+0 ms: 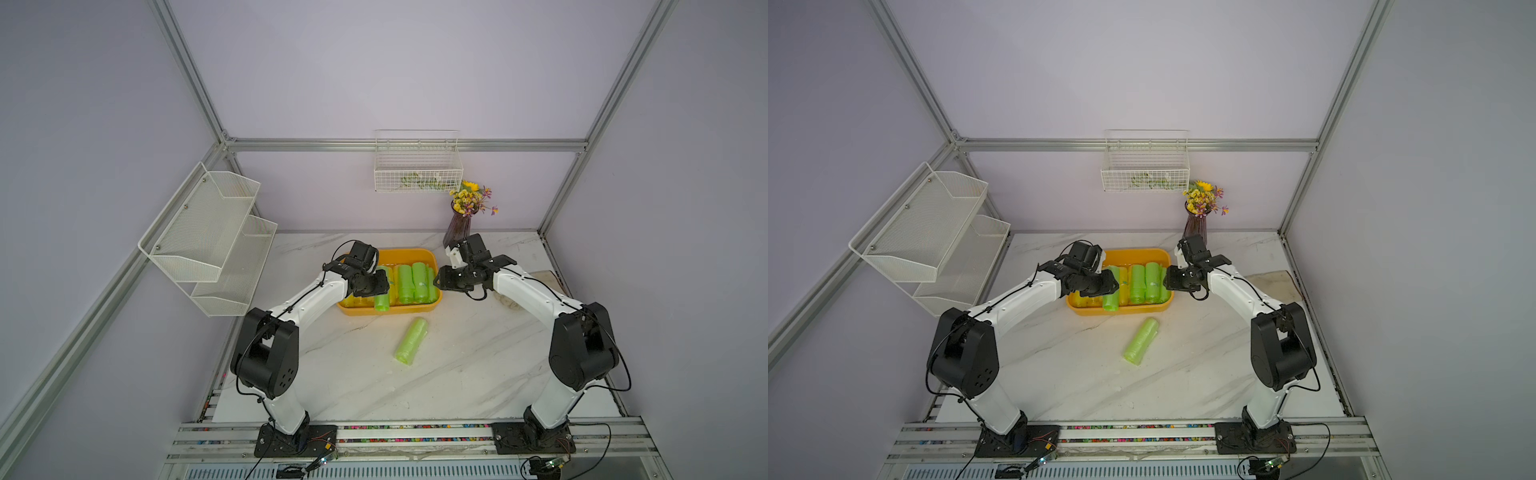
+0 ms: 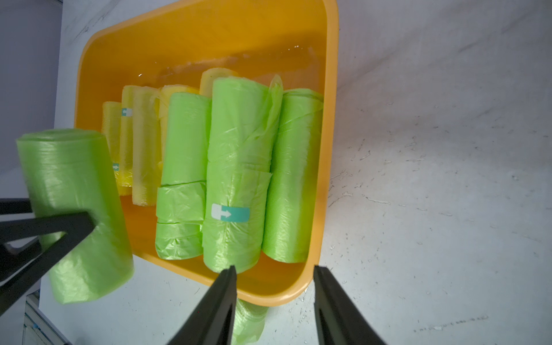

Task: Put the roll of trash bags into the storage box
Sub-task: Place the roll of trash bags in the storage box.

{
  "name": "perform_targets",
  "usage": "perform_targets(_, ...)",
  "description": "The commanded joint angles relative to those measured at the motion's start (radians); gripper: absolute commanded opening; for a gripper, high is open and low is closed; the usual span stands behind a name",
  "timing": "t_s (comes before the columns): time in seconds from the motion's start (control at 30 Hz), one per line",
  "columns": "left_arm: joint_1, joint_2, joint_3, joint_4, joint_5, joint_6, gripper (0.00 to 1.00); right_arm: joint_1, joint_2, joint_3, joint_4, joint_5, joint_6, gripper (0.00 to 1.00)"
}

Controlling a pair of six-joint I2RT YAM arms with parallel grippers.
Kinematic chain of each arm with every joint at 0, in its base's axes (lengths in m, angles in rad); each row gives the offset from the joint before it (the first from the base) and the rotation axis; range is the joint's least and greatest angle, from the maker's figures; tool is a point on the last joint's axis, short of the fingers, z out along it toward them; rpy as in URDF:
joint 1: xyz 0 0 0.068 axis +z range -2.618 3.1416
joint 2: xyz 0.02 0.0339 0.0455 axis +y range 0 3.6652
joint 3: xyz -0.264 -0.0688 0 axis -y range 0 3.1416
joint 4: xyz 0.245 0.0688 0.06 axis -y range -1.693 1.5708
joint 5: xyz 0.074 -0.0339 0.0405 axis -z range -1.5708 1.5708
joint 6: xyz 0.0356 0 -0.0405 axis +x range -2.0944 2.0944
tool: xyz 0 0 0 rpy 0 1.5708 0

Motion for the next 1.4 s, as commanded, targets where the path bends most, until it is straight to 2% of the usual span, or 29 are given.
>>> perform_targets(0.0,0.004,0.036,0.089,0.088,0.087,0.034,0.41,-0.007,-0.034,-0.007,0.002,0.01,0.009,0.47)
perform_targets(0.23,0.004,0.143,0.138,0.112,0.156,0.003,0.41,-0.009,-0.033,-0.006,-0.001,0.007,0.006,0.47)
perform_targets(0.7,0.004,0.188,0.093,0.155,0.178,-0.031,0.45,-0.014,-0.03,-0.007,-0.004,0.006,0.006,0.47)
perform_targets(1.1,0.009,0.158,0.035,0.165,0.154,-0.031,0.62,-0.016,-0.027,-0.014,-0.002,0.006,0.011,0.47)
perform_targets(1.37,0.012,0.148,0.028,0.167,0.148,-0.029,0.66,-0.017,-0.036,-0.022,-0.004,0.013,0.009,0.47)
